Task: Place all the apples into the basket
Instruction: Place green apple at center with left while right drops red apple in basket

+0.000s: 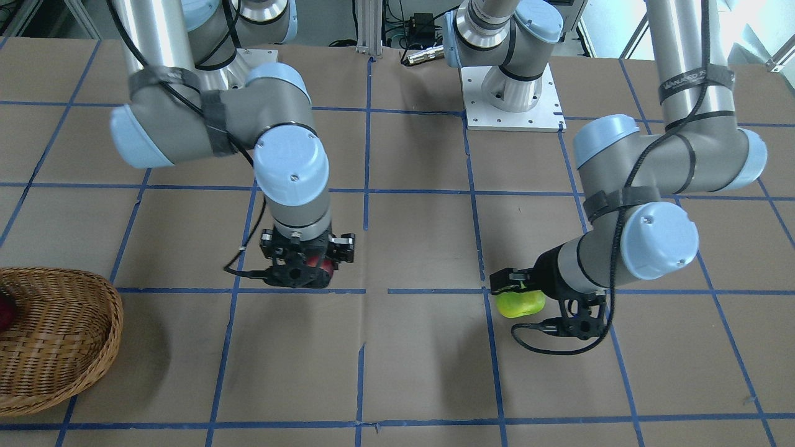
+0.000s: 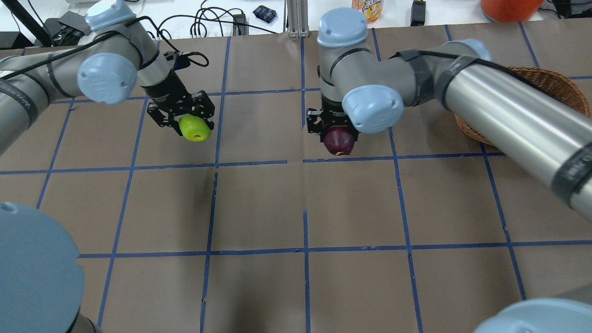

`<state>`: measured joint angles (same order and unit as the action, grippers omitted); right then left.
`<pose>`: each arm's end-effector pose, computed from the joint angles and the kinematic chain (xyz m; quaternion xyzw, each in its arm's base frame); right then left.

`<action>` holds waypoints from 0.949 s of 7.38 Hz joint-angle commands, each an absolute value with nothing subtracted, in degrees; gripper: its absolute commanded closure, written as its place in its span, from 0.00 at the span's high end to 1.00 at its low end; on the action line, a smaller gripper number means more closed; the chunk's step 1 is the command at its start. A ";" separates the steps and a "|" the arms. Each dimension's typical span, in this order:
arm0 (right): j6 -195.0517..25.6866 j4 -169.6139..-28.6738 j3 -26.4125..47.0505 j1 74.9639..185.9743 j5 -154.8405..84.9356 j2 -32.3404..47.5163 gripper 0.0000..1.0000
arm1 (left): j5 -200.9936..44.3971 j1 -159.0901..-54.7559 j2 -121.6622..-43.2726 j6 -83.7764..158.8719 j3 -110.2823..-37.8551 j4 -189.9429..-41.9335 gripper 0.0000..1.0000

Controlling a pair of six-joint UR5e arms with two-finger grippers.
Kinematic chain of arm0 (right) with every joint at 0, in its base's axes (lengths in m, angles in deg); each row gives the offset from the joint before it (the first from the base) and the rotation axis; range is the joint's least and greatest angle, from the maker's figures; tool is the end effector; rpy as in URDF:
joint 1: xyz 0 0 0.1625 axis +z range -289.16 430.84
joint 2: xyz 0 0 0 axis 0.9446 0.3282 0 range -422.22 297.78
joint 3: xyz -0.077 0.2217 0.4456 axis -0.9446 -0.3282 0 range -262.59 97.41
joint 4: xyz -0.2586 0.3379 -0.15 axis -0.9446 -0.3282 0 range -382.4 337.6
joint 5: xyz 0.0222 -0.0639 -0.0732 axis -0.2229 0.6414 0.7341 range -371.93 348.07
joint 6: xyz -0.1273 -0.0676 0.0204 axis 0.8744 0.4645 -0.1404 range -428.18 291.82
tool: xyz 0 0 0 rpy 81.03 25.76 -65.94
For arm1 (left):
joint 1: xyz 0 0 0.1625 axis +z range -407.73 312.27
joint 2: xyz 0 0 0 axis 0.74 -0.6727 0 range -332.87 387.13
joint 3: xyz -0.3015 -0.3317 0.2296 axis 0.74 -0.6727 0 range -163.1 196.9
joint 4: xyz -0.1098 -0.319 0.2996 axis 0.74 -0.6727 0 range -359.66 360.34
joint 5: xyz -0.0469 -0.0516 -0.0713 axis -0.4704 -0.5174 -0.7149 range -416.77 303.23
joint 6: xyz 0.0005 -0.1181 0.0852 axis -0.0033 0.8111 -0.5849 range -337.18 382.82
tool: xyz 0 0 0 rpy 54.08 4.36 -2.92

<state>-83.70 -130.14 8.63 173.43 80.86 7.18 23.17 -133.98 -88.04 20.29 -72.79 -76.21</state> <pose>0.2685 -0.6228 0.3217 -0.0247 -0.9988 -0.0286 0.0323 -0.1144 -0.6835 0.2769 0.0193 -0.9911 -0.0941 0.0925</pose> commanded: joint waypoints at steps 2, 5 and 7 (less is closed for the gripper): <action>-66.41 -124.78 8.91 153.44 85.61 13.71 0.00 | 22.95 -149.63 -90.90 33.20 -73.54 -65.35 0.00; -47.65 -131.51 8.30 138.45 85.71 8.38 0.00 | 23.57 -154.77 -95.82 40.57 -73.63 -57.05 0.06; -47.60 -137.79 8.21 137.03 86.24 3.81 0.00 | 24.35 -155.92 -95.93 42.32 -75.02 -57.14 1.00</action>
